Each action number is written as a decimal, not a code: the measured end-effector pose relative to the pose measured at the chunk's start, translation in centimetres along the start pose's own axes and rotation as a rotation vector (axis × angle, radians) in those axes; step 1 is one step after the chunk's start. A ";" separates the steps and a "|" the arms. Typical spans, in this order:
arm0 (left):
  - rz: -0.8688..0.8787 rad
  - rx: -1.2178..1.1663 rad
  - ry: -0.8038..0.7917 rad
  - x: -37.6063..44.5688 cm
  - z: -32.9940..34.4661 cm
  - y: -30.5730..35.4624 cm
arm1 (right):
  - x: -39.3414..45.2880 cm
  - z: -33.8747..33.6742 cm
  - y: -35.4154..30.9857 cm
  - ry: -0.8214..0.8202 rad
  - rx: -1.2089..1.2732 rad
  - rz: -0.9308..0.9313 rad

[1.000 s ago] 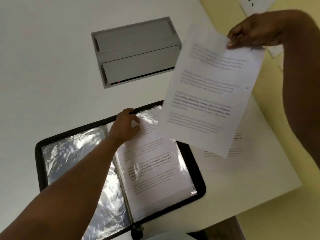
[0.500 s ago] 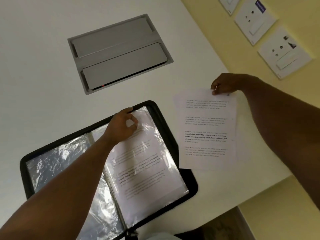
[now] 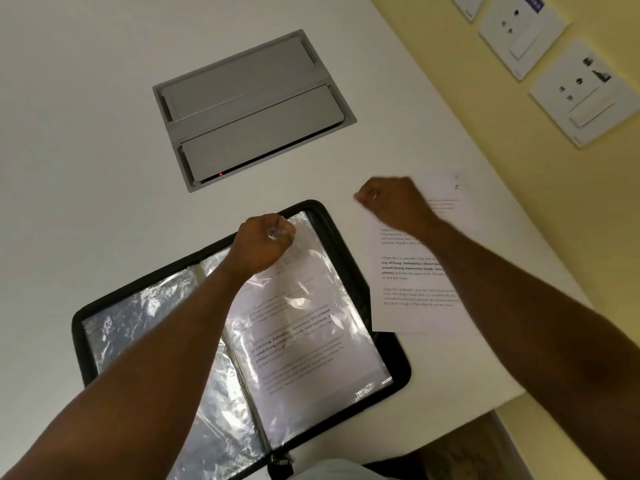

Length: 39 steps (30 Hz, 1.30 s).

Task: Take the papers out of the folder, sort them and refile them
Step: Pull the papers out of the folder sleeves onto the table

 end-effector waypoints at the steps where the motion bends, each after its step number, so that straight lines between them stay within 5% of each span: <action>1: -0.003 -0.043 0.012 -0.4 -0.3 0.1 | -1.0 1.2 -1.7 -0.117 0.090 0.054; 7: -0.067 -0.332 0.030 -2.2 -2.9 0.0 | -5.8 6.6 -8.2 -0.606 0.077 0.059; 19: -0.164 -0.881 0.264 -8.4 -10.3 -4.5 | -7.9 13.2 -19.2 -0.557 0.667 0.168; 25: -0.496 -0.691 0.216 -13.5 -13.5 -9.6 | -8.6 19.1 -25.5 -0.591 0.713 0.131; 30: -0.536 -0.647 0.110 -17.9 -15.2 -14.0 | -9.6 24.4 -28.6 -0.689 0.617 0.104; 35: -0.605 -0.472 0.335 -18.5 -15.4 -17.7 | -10.6 27.3 -29.1 -0.860 0.498 0.009; 39: -0.658 -0.337 0.400 -17.6 -15.9 -21.1 | -11.4 28.2 -27.1 -0.747 0.321 -0.213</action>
Point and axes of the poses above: each hand's wrist, its own x-axis towards the middle knuckle, its own z-axis out of the palm, y = z × x, the point moved 1 cm from there along x, towards the middle knuckle, and after that the axes turned 12 degrees about -z, right-handed, at the moved point
